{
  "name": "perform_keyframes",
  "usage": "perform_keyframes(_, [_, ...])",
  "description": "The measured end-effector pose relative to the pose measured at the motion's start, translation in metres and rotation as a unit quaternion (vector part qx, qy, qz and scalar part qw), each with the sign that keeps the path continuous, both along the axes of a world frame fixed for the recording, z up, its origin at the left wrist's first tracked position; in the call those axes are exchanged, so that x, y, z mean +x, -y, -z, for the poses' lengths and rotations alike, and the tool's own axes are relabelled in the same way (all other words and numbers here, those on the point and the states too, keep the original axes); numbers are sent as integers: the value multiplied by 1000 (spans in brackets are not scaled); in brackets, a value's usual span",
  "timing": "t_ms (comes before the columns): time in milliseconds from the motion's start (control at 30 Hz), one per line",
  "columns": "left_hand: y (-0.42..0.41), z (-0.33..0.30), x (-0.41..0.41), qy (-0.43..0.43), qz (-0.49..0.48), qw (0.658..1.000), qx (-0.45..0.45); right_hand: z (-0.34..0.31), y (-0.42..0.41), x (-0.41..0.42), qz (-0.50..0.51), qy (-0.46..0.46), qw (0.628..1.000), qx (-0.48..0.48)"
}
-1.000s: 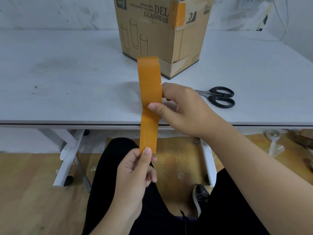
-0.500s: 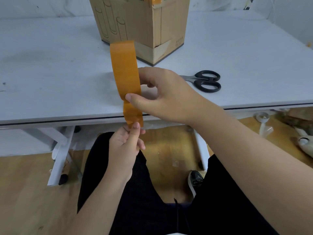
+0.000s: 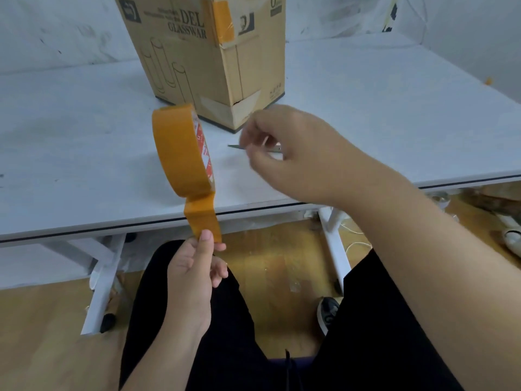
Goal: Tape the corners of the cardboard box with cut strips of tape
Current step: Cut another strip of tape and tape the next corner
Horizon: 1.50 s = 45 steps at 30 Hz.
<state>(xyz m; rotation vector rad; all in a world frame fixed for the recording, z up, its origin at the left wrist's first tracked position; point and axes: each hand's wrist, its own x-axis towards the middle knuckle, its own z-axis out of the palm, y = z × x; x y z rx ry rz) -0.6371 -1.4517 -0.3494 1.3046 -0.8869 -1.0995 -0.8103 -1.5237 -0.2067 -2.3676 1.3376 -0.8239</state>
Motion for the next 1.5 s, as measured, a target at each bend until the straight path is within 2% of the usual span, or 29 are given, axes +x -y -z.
perform_keyframes(100, [2,1,1,10,9,1000,-3,-1,13,-24,99,-136,986,13])
perform_keyframes(167, [2,2,2,17,13,1000,-3,0,17,-36,145,-173,973,37])
perform_keyframes(467, [3,5,5,26,10,1000,3,-1,21,-52,223,-197,950,93])
perform_keyframes(600, [2,7,6,30,7,1000,4,-7,17,-53,215,-217,949,85])
perform_keyframes(833, [2,10,9,37,11,999,5,-15,-2,-54,175,-183,961,109])
perform_keyframes(1067, [3,11,9,30,10,1000,-1,-22,-37,-75,103,-121,965,210])
perform_keyframes(1200, [3,12,8,33,16,999,-10,-20,-58,-82,80,-141,950,268])
perform_keyframes(1500, [4,15,4,-5,36,998,-42,-5,-68,-46,61,-221,934,275])
